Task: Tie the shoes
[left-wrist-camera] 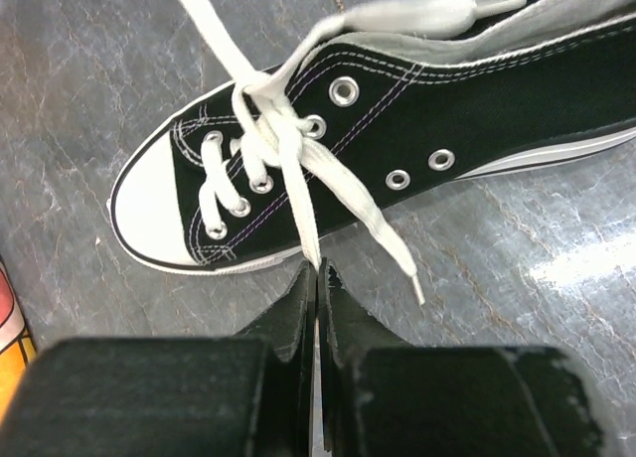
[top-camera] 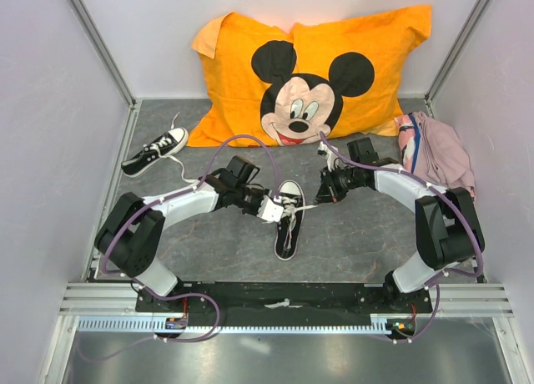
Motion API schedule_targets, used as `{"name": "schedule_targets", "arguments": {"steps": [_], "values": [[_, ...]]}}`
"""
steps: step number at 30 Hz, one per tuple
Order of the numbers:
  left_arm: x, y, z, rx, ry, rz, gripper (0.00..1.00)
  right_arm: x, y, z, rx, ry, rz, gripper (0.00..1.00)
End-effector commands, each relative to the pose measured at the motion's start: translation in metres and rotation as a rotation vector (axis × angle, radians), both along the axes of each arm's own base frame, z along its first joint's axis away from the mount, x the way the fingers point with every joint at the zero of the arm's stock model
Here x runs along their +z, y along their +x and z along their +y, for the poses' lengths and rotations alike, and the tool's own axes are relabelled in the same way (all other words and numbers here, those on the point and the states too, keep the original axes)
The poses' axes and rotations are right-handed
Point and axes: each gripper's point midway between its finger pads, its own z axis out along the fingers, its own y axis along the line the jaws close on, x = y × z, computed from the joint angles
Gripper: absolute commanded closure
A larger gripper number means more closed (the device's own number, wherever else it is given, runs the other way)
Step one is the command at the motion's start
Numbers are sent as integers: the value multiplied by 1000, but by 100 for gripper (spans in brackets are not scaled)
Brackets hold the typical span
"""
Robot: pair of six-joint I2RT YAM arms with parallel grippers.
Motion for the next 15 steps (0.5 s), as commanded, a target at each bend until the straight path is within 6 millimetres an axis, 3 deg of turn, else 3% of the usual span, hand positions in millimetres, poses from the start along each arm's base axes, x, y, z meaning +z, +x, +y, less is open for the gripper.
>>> {"name": "schedule_targets", "arguments": {"steps": [1,15], "values": [[8,6,4,11,-8,-31,98,-2,0,-15,4,-40,-48,100],[3,13,9,29,0,-20,98,-16,-3,-33,7,-82,-31,100]]}}
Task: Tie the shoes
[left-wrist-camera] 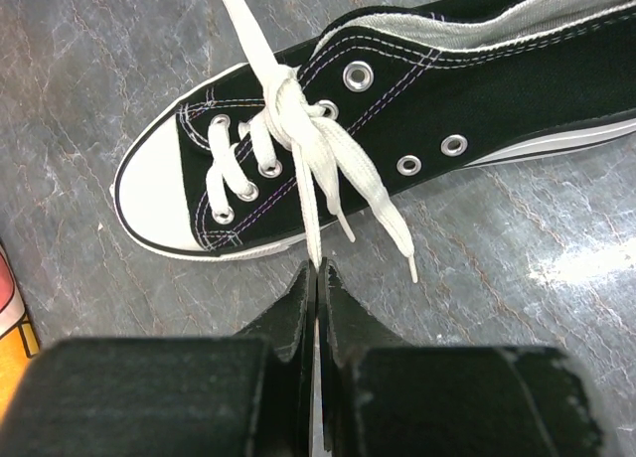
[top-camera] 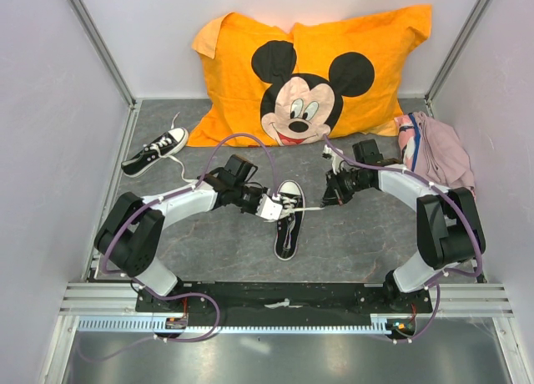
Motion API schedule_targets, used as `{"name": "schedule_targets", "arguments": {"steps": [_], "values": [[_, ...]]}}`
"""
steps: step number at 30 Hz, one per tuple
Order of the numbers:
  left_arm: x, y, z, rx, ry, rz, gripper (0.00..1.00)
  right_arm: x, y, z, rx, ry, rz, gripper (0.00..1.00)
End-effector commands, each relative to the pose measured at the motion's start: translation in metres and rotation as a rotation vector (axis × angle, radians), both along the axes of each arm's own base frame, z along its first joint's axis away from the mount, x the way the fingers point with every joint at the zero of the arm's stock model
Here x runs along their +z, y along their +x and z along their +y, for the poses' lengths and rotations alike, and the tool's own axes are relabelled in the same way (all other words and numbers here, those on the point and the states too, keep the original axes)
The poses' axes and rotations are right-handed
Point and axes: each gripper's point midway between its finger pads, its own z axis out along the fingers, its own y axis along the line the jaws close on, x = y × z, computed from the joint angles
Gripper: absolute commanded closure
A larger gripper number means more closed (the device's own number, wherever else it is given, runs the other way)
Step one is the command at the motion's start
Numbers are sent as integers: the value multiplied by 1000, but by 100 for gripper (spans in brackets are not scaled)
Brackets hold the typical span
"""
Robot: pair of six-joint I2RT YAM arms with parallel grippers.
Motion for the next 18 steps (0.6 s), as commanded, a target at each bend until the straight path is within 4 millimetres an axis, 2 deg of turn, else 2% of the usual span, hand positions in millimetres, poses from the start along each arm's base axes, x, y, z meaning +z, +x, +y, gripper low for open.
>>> {"name": "schedule_targets", "arguments": {"steps": [1,7,9,14,18], "values": [[2,7,3,3,-2,-17,98,-3,-1,-9,11,-22,-22,100],[6,17,-6,36,-17,13,98,1,1,-4,12,9,-11,100],[10,20,-8,55,-29,14,89,6,0,-1,10,31,-2,100],[24,10,-2,73,-66,25,68,17,-2,9,19,100,24,100],[38,1,2,106,-105,50,59,23,-6,12,25,128,38,100]]}}
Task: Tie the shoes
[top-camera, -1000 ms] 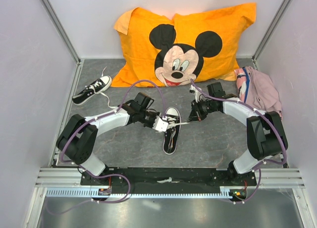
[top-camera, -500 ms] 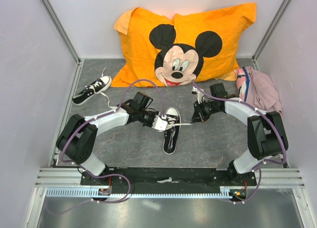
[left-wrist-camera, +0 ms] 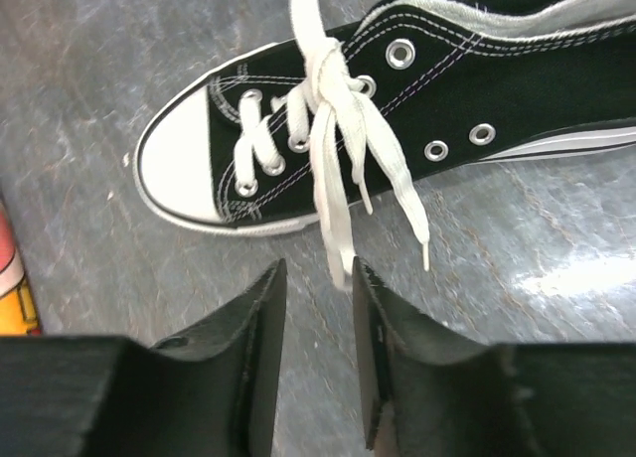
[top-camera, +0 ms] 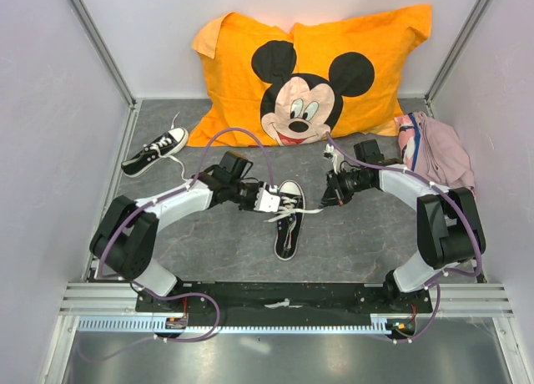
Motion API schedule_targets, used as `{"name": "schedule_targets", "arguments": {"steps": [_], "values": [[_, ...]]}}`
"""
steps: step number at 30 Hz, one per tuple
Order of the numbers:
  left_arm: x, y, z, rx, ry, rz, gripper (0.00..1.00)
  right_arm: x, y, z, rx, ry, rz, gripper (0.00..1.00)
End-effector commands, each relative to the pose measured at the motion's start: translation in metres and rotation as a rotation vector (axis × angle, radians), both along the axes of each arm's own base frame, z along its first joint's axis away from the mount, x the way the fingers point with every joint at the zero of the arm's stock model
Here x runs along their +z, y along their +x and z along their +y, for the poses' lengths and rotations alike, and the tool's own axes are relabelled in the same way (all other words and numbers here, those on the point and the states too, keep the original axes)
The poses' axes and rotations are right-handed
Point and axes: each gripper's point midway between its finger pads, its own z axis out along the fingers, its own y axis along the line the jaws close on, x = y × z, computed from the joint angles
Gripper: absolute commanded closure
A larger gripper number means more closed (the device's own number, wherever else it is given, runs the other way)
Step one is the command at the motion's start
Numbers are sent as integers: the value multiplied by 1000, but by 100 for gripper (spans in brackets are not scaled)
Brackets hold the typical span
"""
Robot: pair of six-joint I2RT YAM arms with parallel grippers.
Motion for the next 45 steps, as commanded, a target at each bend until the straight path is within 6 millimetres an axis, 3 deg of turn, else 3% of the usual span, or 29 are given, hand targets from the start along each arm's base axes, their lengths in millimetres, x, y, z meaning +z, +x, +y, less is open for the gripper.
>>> {"name": "schedule_targets", "arguments": {"steps": [1,7,11,20,34,42,45], "values": [[32,-9,-1,41,-94,23,59,19,-1,9,25,72,-11,100],[51,-21,-8,34,-155,60,62,20,-5,9,44,75,-5,100],[47,-29,-20,-2,-139,76,71,18,-9,9,58,71,1,97],[31,-34,-38,-51,-95,86,76,13,-17,8,81,67,25,89],[18,-18,-49,-45,-58,80,67,12,-18,10,96,79,31,81],[15,-15,-53,-46,-50,79,69,13,-17,11,104,83,28,79],[13,-15,-52,-49,-47,79,76,14,-16,12,104,83,27,75]]}}
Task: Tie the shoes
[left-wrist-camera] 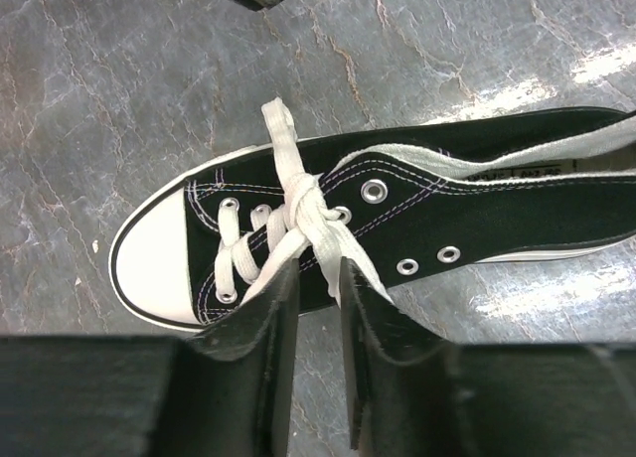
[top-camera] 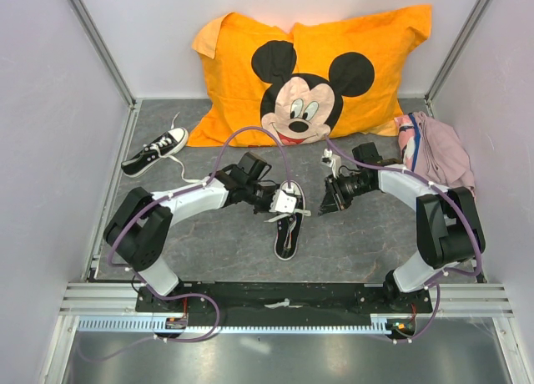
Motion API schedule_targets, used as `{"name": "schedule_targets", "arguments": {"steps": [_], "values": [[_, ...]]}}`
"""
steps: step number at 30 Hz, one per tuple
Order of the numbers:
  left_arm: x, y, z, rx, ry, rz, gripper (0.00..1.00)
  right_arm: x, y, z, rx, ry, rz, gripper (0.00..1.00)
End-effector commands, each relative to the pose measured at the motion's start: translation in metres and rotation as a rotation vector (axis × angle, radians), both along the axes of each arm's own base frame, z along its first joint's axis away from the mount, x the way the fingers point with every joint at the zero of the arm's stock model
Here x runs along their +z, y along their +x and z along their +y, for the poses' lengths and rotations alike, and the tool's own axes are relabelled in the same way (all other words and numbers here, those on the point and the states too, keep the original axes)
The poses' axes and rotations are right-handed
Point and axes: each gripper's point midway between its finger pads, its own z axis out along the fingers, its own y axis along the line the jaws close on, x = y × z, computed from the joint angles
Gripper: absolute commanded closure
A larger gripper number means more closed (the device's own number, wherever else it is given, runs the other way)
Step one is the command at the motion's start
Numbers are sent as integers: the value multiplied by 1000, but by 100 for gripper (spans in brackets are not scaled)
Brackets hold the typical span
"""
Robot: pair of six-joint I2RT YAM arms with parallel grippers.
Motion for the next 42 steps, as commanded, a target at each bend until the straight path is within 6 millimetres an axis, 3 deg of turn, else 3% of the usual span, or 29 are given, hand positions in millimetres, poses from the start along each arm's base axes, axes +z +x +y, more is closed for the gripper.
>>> {"name": "schedule_targets", "arguments": {"steps": [1,4,7,19,42], "values": [[8,7,-8,-9,-21,-24,82,10,9,7,30,37,-41,71],[9,5,-7,-10,-21,-25,94,9,13,7,31,31,-46,64],[12,4,-4,0,-23,-27,98,5,17,6,24,17,-42,61],[22,6,17,32,-31,-37,98,-1,17,5,16,7,-27,54],[9,-7,56,44,38,-30,98,-1,16,5,12,6,-23,52]]}}
